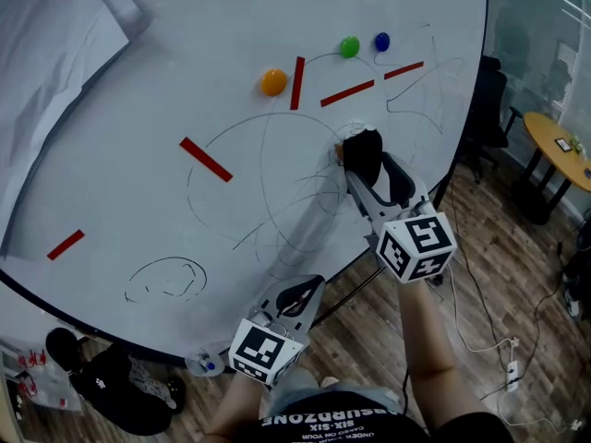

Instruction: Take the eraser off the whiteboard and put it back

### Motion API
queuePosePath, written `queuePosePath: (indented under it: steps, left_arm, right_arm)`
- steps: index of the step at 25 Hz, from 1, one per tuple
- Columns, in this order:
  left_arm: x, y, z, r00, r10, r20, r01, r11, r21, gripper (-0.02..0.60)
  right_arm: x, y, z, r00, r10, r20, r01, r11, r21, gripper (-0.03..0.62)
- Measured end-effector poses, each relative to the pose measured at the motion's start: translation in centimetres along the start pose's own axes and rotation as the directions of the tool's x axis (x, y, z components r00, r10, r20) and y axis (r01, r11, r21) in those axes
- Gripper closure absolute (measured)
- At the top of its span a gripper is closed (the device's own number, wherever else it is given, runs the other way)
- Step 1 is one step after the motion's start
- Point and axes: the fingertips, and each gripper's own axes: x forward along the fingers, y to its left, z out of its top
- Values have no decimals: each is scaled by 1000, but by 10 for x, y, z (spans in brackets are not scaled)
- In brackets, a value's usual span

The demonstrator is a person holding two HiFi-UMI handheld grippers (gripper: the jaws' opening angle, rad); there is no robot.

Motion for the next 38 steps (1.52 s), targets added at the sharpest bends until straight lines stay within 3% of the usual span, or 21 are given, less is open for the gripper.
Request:
queuePosePath:
  steps: [16, 26, 38]
  left_arm:
    - [-1, 1, -2, 1000, -8, -6, 8, 1000, -4, 574]
    - [3, -4, 1, 1000, -25, 1, 25, 1000, -2, 574]
    - [1, -5, -1, 1000, -21, 2, 21, 1000, -9, 574]
  right_arm:
    - [14, 3, -7, 1000, 19, -1, -19, 999, 36, 333]
    - [16, -1, -9, 998, -2, -64, 2, 1000, -2, 356]
    - [9, 6, -6, 997, -8, -71, 4, 999, -52, 359]
